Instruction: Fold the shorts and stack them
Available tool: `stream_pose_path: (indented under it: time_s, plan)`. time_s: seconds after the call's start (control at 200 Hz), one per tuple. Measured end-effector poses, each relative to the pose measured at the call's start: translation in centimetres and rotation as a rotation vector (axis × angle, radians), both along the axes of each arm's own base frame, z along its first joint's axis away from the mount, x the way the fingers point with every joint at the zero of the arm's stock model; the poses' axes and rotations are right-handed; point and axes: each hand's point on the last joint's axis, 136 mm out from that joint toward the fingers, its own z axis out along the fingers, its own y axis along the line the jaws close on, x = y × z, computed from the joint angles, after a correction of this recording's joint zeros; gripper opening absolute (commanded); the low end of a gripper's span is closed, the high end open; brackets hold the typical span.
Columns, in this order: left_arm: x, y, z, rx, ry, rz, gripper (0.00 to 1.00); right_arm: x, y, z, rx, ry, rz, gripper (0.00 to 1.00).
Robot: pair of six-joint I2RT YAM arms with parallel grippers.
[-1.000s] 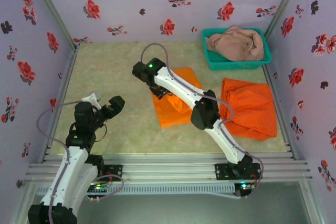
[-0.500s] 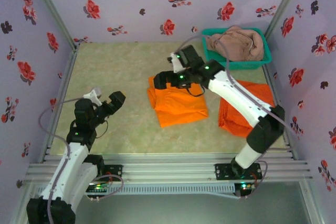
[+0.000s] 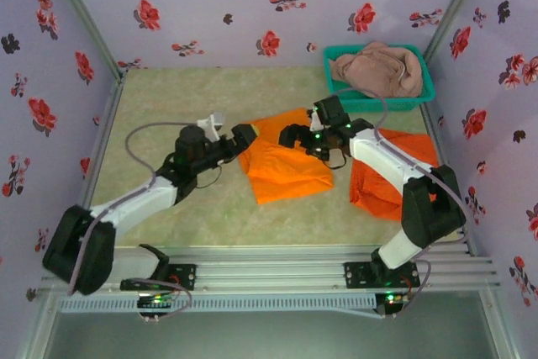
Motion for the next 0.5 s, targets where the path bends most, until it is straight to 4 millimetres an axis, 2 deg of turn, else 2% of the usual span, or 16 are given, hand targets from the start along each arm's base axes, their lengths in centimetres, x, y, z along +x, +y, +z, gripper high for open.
stream_pose_path:
  time_s: [0.155,0.27,0.395,0.5]
  plan:
    - [1.1,-3.1,-1.7,0.005,0.014,-0.027,0.99,-0.5,-2.5,-3.2,-0.009,0.077,-0.075,0.99]
    - [1.4,-4.2,-4.5,0.031,0.054,-0.032,0.99,-1.1,-4.0,-4.7,-0.013,0.12,-0.117,0.99]
    - [1.4,-4.3,-8.1,0.082,0.102,-0.018,0.99,-1.3,-5.2,-4.7,-0.009,0.122,-0.146,0.99]
    - [0.2,-3.3,-11.2,0.124,0.141,-0.005,0.99,-1.0,-5.8,-3.8,0.002,0.095,-0.161,0.99]
